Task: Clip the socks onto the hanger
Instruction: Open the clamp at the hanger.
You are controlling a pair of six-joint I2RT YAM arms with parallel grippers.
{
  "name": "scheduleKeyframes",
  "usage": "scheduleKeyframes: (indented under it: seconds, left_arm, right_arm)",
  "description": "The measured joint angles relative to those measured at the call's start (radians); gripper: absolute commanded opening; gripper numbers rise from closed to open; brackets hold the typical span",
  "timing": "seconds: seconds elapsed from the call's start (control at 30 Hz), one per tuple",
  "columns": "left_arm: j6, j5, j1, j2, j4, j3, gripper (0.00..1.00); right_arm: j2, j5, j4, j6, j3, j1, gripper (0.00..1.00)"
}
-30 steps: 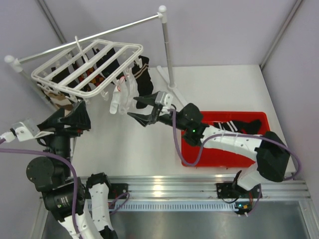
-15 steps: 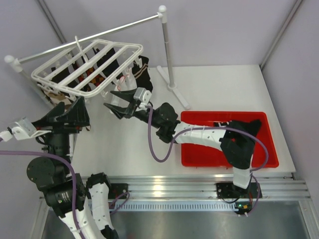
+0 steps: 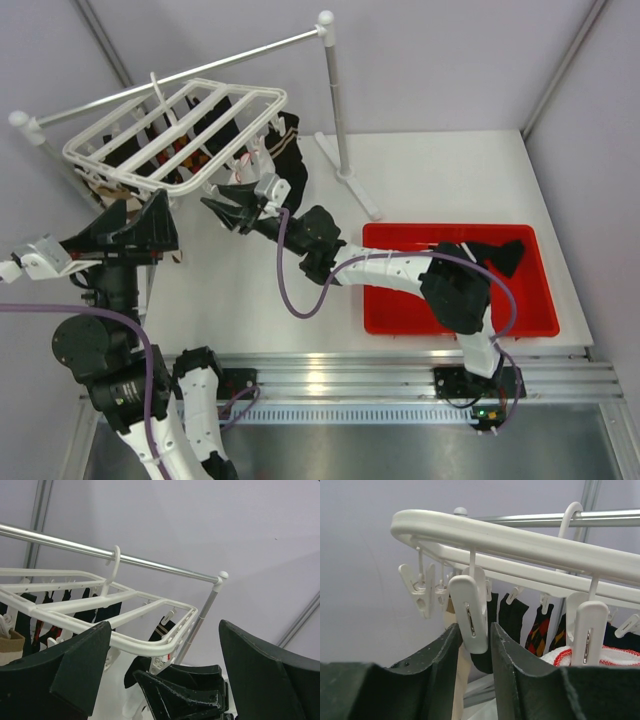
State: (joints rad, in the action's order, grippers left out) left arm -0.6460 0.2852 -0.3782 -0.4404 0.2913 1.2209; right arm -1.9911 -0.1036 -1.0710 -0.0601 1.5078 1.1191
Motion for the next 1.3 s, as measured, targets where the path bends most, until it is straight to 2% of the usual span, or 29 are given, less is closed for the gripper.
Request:
scheduleKeyframes:
  seconds: [0.1, 0.13, 0.23, 0.33, 0.53, 0.87, 1.0, 1.17, 1.3]
  left_arm:
    - [0.019, 0.016, 0.0, -0.005, 0.004, 0.0, 0.89]
    - [0.026, 0.023, 0.0, -0.008, 0.008, 0.0, 0.89]
    - [0.064, 0.063, 0.0, -0.023, 0.042, 0.013, 0.87]
    - [0.124, 0.127, 0.0, -0.085, 0.142, 0.098, 0.86]
    - [0.28, 0.261, -0.001, -0.27, 0.39, 0.36, 0.88]
    - [0.471, 0.436, -0.002, -0.455, 0.782, 0.585, 0.87]
    - [0.497, 0.444, -0.002, -0.487, 0.867, 0.618, 0.87]
    - [0.502, 0.412, -0.002, -0.487, 0.934, 0.618, 0.79]
    - [0.484, 0.373, -0.002, -0.484, 0.929, 0.598, 0.74]
  right_arm:
    - [0.0, -0.008, 0.003, -0.012, 0.0, 0.0, 0.2]
    - [0.0, -0.013, 0.003, -0.018, 0.0, 0.0, 0.13]
    - [0.003, -0.038, 0.012, -0.045, 0.0, 0.0, 0.06]
    - [0.012, -0.082, 0.039, -0.065, 0.0, 0.0, 0.0]
    - [0.048, -0.191, 0.16, -0.094, 0.009, -0.01, 0.0]
    - [0.06, -0.327, 0.335, -0.114, 0.092, -0.042, 0.0]
    - [0.06, -0.368, 0.388, -0.125, 0.127, -0.047, 0.0]
    - [0.06, -0.414, 0.436, -0.139, 0.158, -0.047, 0.0]
    - [0.06, -0.433, 0.464, -0.149, 0.17, -0.048, 0.0]
